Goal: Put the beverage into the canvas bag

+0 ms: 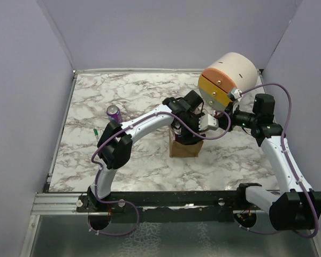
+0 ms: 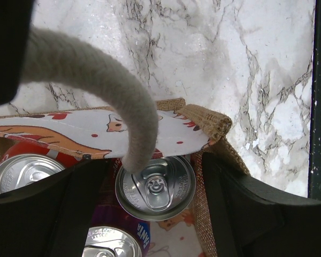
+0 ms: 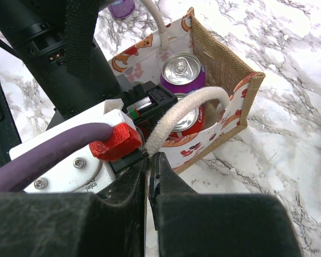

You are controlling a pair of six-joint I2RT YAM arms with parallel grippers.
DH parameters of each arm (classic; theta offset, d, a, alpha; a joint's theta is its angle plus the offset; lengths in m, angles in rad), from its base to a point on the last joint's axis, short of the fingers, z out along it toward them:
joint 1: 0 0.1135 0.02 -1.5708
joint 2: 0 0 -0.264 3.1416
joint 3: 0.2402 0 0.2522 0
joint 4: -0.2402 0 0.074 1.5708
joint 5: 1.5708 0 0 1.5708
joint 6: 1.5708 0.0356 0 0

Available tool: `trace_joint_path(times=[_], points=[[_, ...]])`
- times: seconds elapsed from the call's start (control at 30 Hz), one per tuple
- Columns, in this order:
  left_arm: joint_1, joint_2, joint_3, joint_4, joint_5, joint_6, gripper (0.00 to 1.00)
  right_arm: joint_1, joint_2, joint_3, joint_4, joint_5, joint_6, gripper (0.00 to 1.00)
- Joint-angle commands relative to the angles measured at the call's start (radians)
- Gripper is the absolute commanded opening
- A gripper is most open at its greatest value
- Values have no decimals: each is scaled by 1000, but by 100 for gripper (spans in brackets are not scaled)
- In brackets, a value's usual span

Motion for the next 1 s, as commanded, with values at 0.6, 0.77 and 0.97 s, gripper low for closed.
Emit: trace_joint_path(times=[0.6,0.77,0.97], points=[[-12,-185,-5,-10,-28,39,80,3,-13,5,11,-27,-3,1],[11,-257,-36,-7,-77,70,80,3,-14,16,1,-34,-2,1],[54,-389,-69,20,-116,83,83,3,-9,24,-3,-40,0,1]])
